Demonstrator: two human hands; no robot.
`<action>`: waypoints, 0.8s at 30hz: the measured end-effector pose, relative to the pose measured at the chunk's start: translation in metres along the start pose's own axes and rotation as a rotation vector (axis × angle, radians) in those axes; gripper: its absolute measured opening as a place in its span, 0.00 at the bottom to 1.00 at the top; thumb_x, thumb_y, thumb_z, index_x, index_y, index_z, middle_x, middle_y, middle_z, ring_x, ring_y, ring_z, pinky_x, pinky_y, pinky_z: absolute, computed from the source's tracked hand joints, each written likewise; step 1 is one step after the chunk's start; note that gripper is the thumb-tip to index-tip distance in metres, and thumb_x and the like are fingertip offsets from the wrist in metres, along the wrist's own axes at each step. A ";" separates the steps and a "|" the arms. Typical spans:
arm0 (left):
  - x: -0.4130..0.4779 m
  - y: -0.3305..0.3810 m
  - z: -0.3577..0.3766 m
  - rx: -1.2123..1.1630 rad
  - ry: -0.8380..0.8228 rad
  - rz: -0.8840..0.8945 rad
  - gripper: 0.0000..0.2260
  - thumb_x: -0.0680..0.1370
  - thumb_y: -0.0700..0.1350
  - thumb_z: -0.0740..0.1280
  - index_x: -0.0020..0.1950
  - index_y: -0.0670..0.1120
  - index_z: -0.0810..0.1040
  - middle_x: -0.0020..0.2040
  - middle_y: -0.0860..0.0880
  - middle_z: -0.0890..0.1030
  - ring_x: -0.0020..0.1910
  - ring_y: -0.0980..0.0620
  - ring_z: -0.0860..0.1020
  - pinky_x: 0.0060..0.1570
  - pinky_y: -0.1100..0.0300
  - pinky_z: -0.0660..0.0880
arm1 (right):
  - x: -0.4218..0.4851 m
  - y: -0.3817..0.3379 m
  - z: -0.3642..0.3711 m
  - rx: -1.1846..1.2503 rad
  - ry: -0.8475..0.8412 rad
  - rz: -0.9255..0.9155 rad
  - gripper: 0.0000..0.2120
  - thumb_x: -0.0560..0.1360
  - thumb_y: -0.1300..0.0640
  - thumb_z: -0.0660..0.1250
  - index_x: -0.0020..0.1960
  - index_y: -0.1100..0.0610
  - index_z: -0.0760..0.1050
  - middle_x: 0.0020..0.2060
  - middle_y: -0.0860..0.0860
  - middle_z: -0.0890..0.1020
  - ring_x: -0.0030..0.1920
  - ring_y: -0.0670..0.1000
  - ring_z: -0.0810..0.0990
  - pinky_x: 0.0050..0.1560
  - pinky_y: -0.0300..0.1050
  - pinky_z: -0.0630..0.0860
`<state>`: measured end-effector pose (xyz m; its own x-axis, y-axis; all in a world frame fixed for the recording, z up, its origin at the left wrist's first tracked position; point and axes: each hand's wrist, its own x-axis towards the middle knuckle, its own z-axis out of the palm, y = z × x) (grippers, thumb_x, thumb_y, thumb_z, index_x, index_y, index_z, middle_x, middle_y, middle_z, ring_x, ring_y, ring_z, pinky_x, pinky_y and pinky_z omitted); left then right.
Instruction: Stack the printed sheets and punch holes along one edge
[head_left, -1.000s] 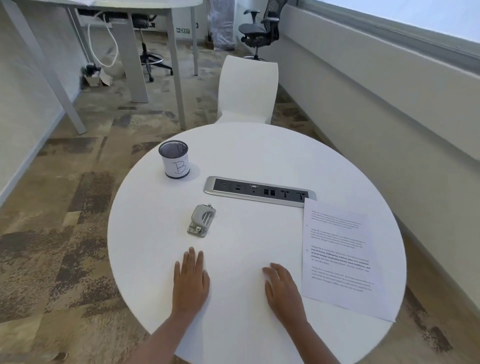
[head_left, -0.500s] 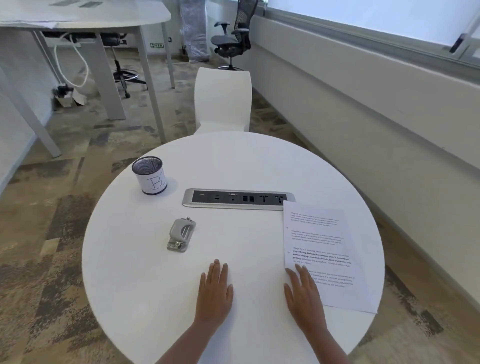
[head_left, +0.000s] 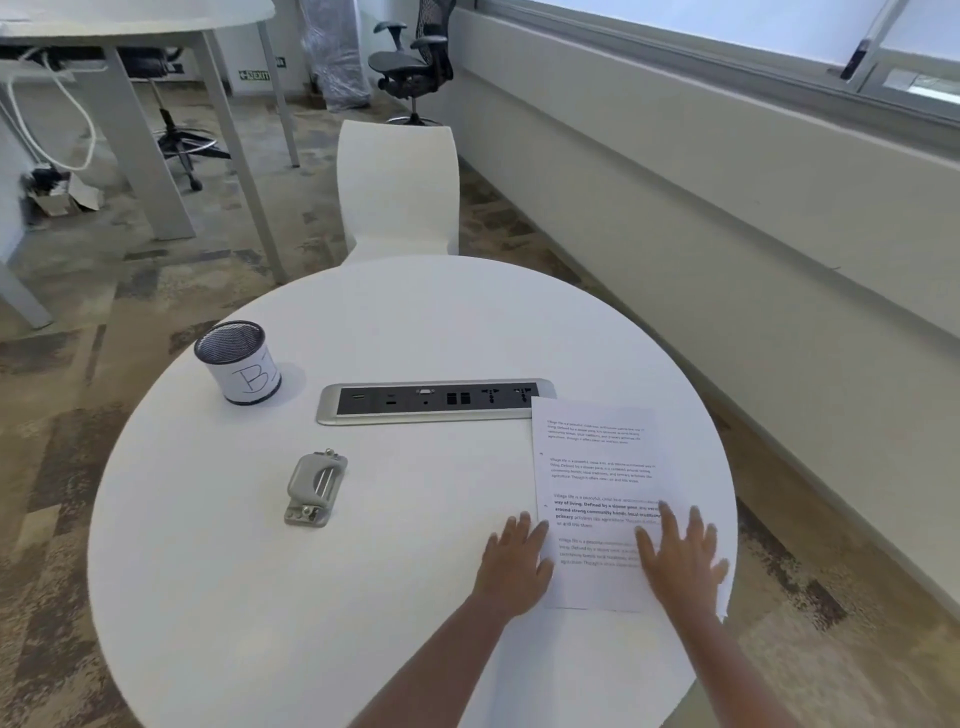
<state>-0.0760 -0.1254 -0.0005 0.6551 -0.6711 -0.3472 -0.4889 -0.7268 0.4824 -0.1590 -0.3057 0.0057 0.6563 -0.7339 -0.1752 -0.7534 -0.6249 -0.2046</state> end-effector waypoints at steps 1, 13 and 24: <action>0.003 0.002 0.001 -0.009 -0.022 -0.011 0.24 0.81 0.48 0.51 0.76 0.46 0.50 0.78 0.45 0.47 0.77 0.48 0.47 0.75 0.49 0.46 | 0.002 0.004 -0.003 0.030 -0.016 0.029 0.26 0.78 0.45 0.54 0.73 0.52 0.55 0.75 0.60 0.53 0.74 0.63 0.51 0.69 0.64 0.57; -0.006 0.016 0.017 0.052 -0.075 0.014 0.26 0.81 0.48 0.51 0.76 0.43 0.47 0.78 0.46 0.44 0.77 0.48 0.45 0.75 0.48 0.44 | -0.004 0.031 -0.008 0.096 -0.128 0.009 0.28 0.77 0.49 0.59 0.73 0.58 0.55 0.73 0.63 0.57 0.73 0.61 0.56 0.71 0.52 0.58; -0.015 0.015 0.015 0.033 0.036 -0.005 0.26 0.81 0.48 0.51 0.76 0.44 0.46 0.78 0.46 0.44 0.77 0.49 0.45 0.76 0.52 0.44 | -0.006 0.023 -0.003 -0.048 -0.051 -0.037 0.29 0.78 0.48 0.56 0.73 0.60 0.53 0.73 0.64 0.57 0.74 0.61 0.54 0.71 0.54 0.59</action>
